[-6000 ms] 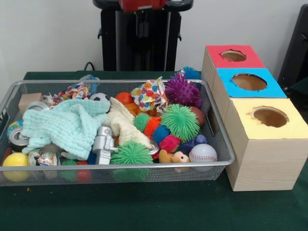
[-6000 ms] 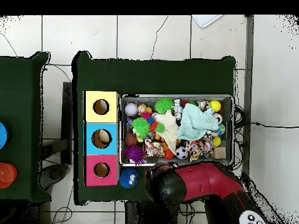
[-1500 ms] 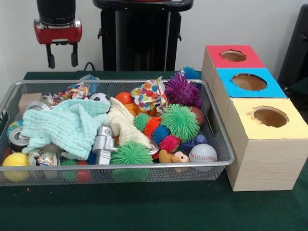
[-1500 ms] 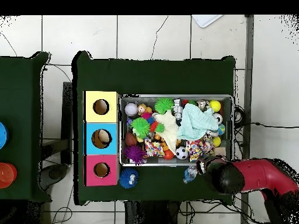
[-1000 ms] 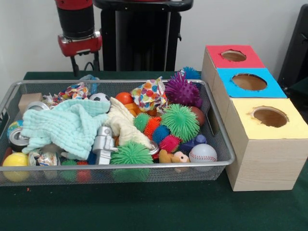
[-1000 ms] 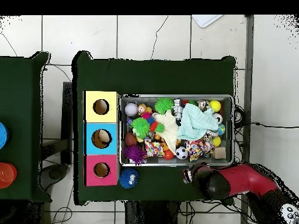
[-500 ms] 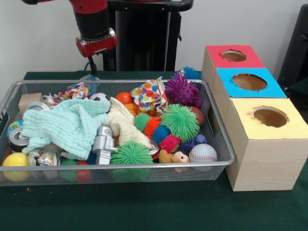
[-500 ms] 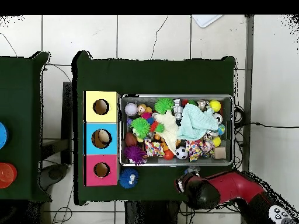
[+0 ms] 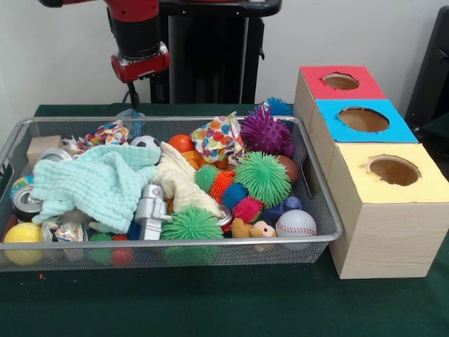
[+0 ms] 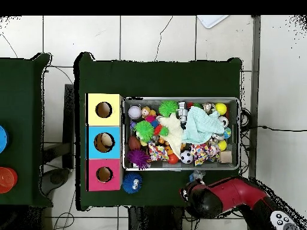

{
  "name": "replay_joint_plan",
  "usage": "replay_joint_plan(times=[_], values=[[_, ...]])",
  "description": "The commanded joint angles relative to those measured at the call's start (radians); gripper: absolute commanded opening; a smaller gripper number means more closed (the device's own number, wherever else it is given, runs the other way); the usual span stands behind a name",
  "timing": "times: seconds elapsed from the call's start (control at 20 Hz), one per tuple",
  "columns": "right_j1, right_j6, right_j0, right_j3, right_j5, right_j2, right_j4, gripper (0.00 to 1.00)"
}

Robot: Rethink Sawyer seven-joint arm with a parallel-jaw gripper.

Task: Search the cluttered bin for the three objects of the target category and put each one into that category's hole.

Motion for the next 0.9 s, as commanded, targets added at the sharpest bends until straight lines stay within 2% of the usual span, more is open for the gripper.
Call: replay_joint_plan(times=[0.05, 0.2, 0.6, 0.9], values=[[-0.023, -0.039, 0.019, -0.048, -0.028, -0.021, -0.054, 1.0], [-0.037, -0.048, 0.014, -0.042, -0.023, -0.023, -0.052, 1.0], [0.017, 0.038, 0.06, -0.058, -0.09, -0.084, -0.126, 1.0], [-0.034, 0.011, 0.051, -0.046, -0.086, -0.088, -0.107, 1.0]])
